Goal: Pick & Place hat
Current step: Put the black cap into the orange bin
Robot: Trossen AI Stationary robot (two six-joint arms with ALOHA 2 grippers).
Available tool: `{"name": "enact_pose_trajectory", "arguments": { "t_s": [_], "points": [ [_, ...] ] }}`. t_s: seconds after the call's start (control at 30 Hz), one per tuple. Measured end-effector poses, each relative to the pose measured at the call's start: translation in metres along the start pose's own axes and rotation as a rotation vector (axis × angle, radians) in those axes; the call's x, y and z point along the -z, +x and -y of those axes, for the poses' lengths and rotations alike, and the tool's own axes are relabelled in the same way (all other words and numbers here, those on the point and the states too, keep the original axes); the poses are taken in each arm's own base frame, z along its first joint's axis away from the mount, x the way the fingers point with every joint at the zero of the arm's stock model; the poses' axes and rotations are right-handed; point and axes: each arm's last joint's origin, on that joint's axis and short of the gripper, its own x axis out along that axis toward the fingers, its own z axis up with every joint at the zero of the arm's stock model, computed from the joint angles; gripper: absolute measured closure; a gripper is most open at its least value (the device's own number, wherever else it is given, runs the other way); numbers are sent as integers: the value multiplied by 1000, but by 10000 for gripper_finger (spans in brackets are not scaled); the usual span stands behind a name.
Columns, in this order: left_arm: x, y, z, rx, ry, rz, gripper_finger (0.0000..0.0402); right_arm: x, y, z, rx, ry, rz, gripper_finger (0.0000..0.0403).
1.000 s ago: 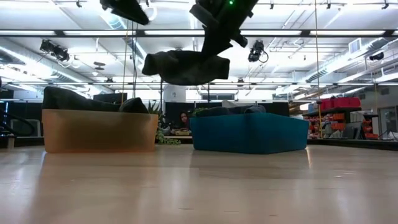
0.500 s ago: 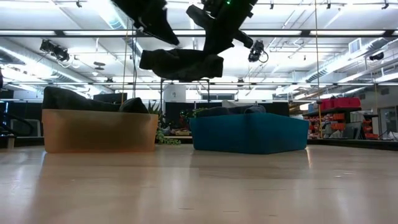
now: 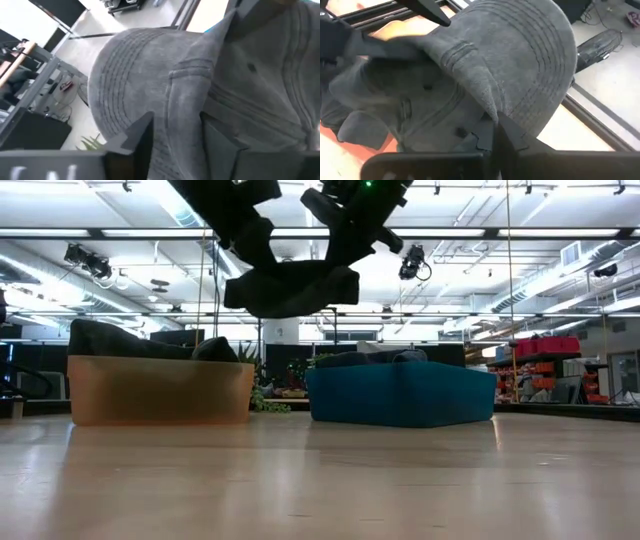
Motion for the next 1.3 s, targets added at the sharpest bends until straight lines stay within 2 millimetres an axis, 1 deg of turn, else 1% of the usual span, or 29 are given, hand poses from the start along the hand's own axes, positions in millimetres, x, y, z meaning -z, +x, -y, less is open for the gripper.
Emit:
{"name": "enact_pose_trajectory", "arguments": {
  "t_s": [0.1,0.23,0.27,0.3,0.4,0.5,0.6,0.73,0.87,0.93,1.03,1.17,1.23,1.3],
  "points": [
    [0,0,-1,-10,-1,2,293,-1,0,0,-3,-27,4,392],
    [0,0,-1,-15,22,-1,367,-2,0,-1,-6,-48,17,392],
    [0,0,-1,-16,29,-1,383,-2,0,-1,-2,-47,23,392],
    [0,0,-1,-17,33,-1,389,-3,0,-1,5,-45,30,392],
    [0,0,-1,-17,39,0,390,-3,1,1,25,-93,35,390],
    [0,0,-1,-13,41,0,390,-4,2,3,34,-148,30,377],
    [0,0,0,-9,44,-1,394,-4,3,4,39,-162,28,355],
    [0,0,0,-9,47,-4,391,-3,3,4,9,-268,12,323],
    [2,0,0,-8,58,-17,389,-3,3,3,-9,-308,12,295],
    [4,-1,0,-7,58,-32,392,-2,2,1,-13,-360,9,283],
    [8,-4,-2,-7,23,-68,394,-3,-7,0,-26,-421,18,272],
    [19,-8,-6,-31,10,-154,389,-7,-29,0,-54,-456,59,263],
    [24,-12,-9,-58,-21,-196,387,-6,-42,3,-64,-479,51,260],
    [32,-19,-14,-69,-63,-252,388,-4,-56,7,-75,-467,31,259]
  ]
}}
